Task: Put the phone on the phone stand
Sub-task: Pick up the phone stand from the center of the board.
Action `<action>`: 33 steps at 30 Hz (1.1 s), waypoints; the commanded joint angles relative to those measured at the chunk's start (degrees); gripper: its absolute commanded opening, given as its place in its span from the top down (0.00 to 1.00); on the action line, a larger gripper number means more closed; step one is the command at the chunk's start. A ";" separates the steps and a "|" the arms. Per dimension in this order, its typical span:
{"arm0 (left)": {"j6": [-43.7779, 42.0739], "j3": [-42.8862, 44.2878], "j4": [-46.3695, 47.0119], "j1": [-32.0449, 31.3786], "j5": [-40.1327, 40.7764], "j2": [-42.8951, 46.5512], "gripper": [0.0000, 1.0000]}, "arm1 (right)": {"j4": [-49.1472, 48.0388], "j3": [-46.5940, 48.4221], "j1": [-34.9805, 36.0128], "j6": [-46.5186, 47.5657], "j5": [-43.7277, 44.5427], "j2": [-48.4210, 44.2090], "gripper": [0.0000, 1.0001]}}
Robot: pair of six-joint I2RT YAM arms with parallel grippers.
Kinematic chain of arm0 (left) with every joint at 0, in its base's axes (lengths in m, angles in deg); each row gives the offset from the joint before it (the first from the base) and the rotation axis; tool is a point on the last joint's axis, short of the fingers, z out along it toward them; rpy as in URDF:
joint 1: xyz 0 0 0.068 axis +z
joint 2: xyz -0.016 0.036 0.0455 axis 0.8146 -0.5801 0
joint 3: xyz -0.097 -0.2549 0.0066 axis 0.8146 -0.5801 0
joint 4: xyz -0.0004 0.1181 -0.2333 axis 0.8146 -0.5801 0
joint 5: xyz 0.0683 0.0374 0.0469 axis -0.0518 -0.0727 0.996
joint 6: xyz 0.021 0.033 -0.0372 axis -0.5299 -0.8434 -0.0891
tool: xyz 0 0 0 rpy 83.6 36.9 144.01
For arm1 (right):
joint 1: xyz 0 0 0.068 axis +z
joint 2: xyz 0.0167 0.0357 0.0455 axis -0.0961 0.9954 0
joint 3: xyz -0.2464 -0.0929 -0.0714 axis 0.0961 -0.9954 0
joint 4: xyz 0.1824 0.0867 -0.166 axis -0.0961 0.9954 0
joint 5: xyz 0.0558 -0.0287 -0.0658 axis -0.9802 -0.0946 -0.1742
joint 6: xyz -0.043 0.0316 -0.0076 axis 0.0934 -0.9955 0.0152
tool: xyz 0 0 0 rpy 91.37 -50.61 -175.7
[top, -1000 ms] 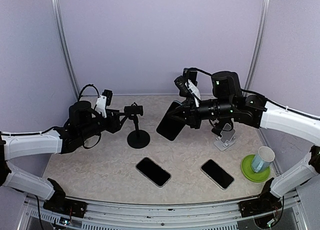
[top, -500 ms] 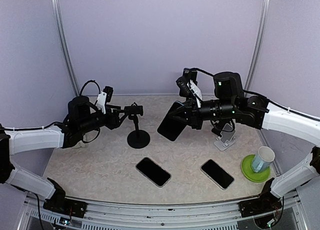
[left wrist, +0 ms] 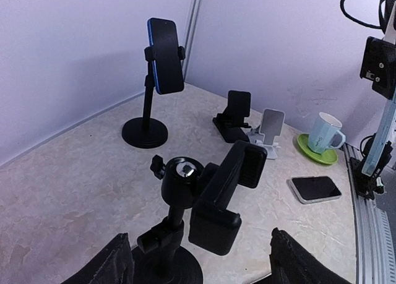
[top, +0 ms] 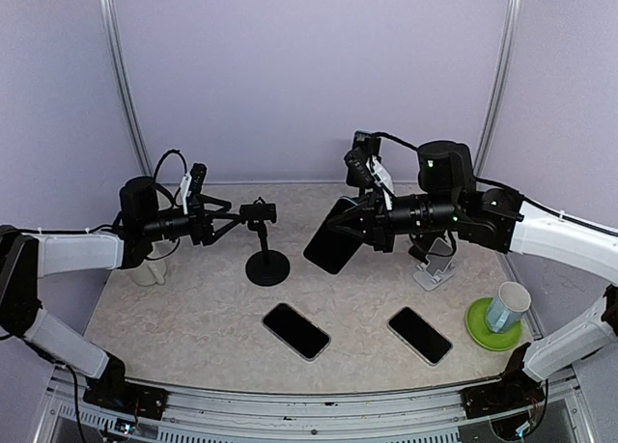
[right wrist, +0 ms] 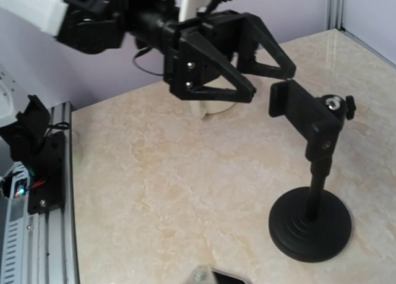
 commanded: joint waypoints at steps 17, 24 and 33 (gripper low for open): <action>-5.88 8.99 1.33 2.07 -21.54 -11.97 0.31 | -4.98 -1.22 -0.32 -1.47 -3.85 -2.48 1.00; -7.86 11.96 -0.95 2.10 -22.23 -14.41 0.35 | -5.47 -1.26 -0.34 -2.04 -4.73 -2.22 1.00; -7.76 11.73 -0.43 2.12 -22.83 -14.39 0.50 | -5.31 -0.73 -0.36 -2.14 -5.10 -1.48 1.00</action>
